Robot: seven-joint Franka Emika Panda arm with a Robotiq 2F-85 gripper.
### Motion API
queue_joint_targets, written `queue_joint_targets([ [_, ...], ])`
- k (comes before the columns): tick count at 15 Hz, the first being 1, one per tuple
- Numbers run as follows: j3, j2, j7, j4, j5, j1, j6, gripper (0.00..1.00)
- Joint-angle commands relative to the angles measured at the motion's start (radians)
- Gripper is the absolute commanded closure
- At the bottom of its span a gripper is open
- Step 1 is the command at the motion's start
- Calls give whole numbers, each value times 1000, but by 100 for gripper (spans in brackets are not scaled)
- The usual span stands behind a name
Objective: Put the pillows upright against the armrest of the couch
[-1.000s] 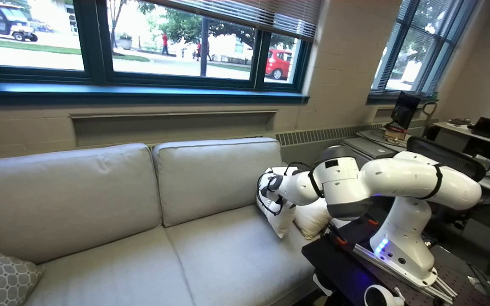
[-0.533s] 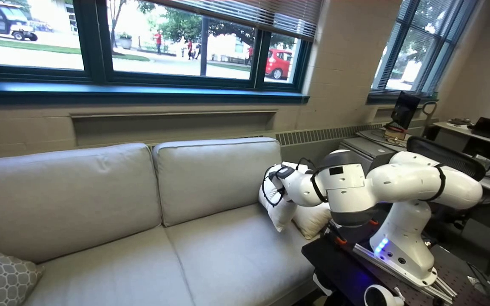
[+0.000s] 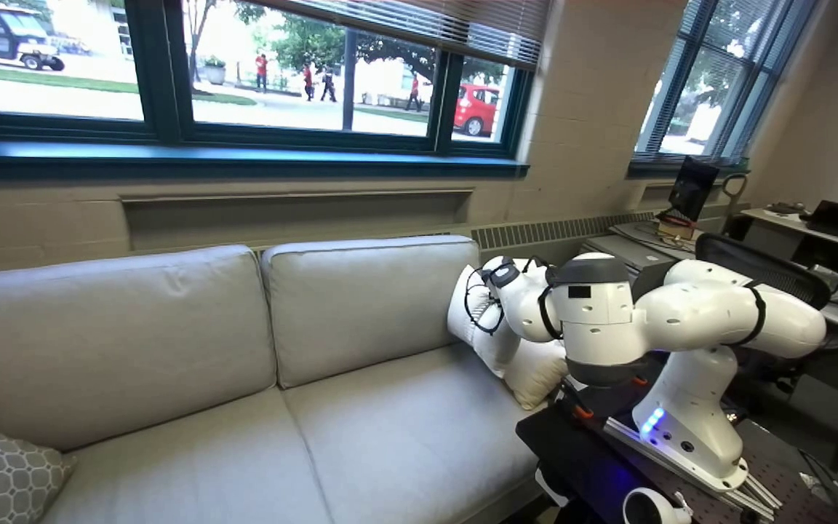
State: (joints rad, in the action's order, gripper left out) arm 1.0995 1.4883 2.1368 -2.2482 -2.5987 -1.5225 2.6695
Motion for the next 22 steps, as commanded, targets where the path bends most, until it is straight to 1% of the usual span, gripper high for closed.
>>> queue_joint_targets([
  [1,102,0,-129,-47,1,8,-124,95],
  [3,143,0,-180,-53,-7,34,-199,95],
  [6,201,0,-199,-55,-8,80,-305,95],
  [7,189,-186,-371,-24,-8,167,-243,94],
  [9,196,-243,-436,-9,-2,222,-258,94],
  [10,191,-281,-477,4,-2,260,-266,94],
  [13,145,-406,-618,25,-1,388,-306,94],
  [15,85,-487,-719,28,-1,485,-339,95],
  [16,41,-529,-779,31,1,545,-353,94],
  [18,-62,-602,-896,29,7,672,-381,95],
  [19,-124,-629,-957,24,8,741,-390,95],
  [20,-129,-555,-928,6,-8,746,-459,95],
  [21,-242,-651,-1057,19,8,880,-435,95],
  [22,-296,-649,-1102,13,6,945,-458,95],
])
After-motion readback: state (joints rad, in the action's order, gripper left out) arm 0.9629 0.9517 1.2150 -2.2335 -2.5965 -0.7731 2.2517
